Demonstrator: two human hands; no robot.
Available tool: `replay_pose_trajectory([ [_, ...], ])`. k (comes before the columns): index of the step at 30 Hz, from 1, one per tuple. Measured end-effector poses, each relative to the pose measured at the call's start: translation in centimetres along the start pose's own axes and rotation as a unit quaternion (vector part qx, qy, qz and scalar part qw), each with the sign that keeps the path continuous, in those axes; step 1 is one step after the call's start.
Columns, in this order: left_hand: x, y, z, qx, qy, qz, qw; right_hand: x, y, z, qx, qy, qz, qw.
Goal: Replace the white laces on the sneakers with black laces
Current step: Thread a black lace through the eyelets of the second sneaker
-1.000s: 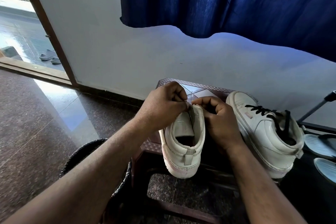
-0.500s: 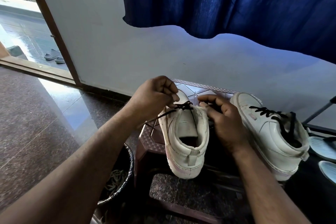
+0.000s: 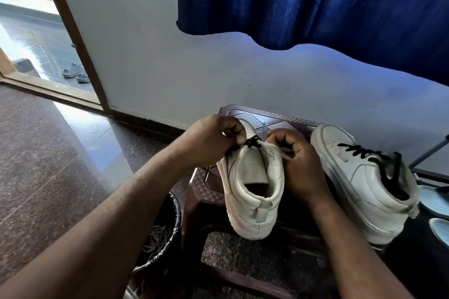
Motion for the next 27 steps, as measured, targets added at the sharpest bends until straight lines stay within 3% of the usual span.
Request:
replay_pose_trajectory([
  [5,-1.1,0.7,0.1,-0.027,-0.06,-0.067,0.996,-0.5,0.0,0.1,-0.006,-0.026,-0.035,0.999],
  [11,-1.3,0.9,0.2,-0.018,-0.079,-0.074,0.994,0.0,0.0,0.1,0.001,-0.015,-0.075,0.997],
  [17,-0.6,0.5,0.2,-0.007,-0.048,0.004,0.999,-0.8,-0.2,0.0,0.01,-0.036,-0.094,0.995],
  [27,-0.3,0.7,0.2,-0.021,-0.023,-0.023,0.999,-0.5,-0.4,0.0,0.024,-0.017,-0.118,0.993],
])
Point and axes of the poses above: each hand's wrist, its own z-axis towards the middle knuckle, its own y-axis out of the palm, x = y × z, the point moved 8 cm from there along z, towards the middle knuckle
